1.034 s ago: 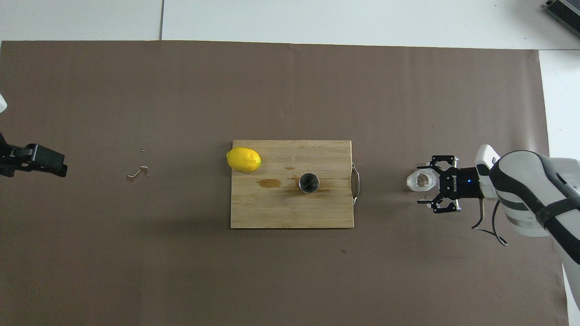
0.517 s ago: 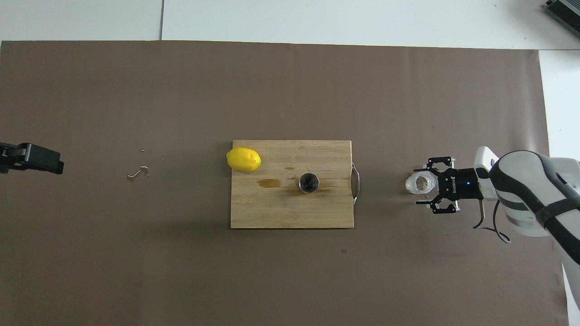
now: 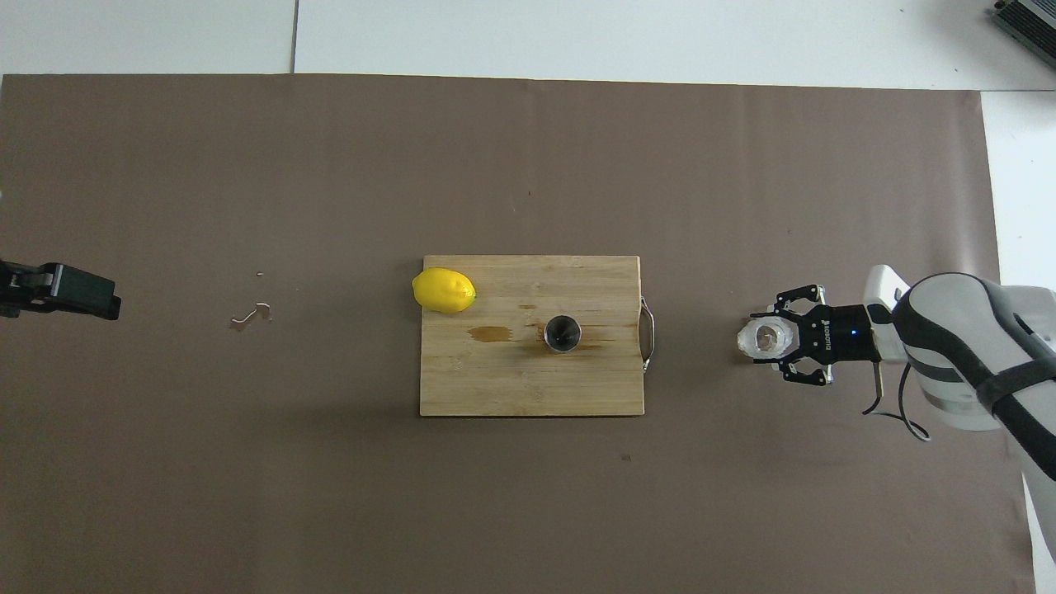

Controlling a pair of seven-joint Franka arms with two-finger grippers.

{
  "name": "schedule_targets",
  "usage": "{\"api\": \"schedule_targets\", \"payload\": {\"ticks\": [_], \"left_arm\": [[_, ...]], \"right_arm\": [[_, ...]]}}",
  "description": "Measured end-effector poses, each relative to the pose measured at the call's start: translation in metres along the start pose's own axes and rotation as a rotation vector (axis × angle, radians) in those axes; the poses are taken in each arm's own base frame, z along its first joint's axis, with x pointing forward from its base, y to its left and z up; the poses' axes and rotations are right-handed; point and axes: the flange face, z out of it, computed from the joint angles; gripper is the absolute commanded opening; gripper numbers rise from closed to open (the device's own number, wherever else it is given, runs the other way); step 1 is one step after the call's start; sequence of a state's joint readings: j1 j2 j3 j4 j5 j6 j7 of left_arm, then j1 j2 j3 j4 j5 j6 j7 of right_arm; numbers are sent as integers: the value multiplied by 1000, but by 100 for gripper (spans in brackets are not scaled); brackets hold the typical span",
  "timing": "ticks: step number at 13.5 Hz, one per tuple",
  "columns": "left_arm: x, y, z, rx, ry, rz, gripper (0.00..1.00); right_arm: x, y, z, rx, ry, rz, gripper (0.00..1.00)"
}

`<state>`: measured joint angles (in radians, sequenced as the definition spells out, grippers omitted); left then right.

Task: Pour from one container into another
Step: 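Lift the white cup and carry it above the dark cup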

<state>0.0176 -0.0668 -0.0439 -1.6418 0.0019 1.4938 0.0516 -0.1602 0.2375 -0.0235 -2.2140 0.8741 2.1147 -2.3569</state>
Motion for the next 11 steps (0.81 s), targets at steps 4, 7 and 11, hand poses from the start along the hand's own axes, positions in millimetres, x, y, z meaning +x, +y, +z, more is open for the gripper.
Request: {"api": "schedule_targets", "payload": {"ticks": [4,7,11], "left_arm": [[0,-3,1,0,-1,-5,100],[0,-3,1,-1,-2,-5,100],[0,0,3,0,-6,0,100]], "right_arm": [[21,10,-17,-32,1,91,4],[54,15,-30,-55,1,162,4],[101,19,-26,-61,-4,246,4]]}}
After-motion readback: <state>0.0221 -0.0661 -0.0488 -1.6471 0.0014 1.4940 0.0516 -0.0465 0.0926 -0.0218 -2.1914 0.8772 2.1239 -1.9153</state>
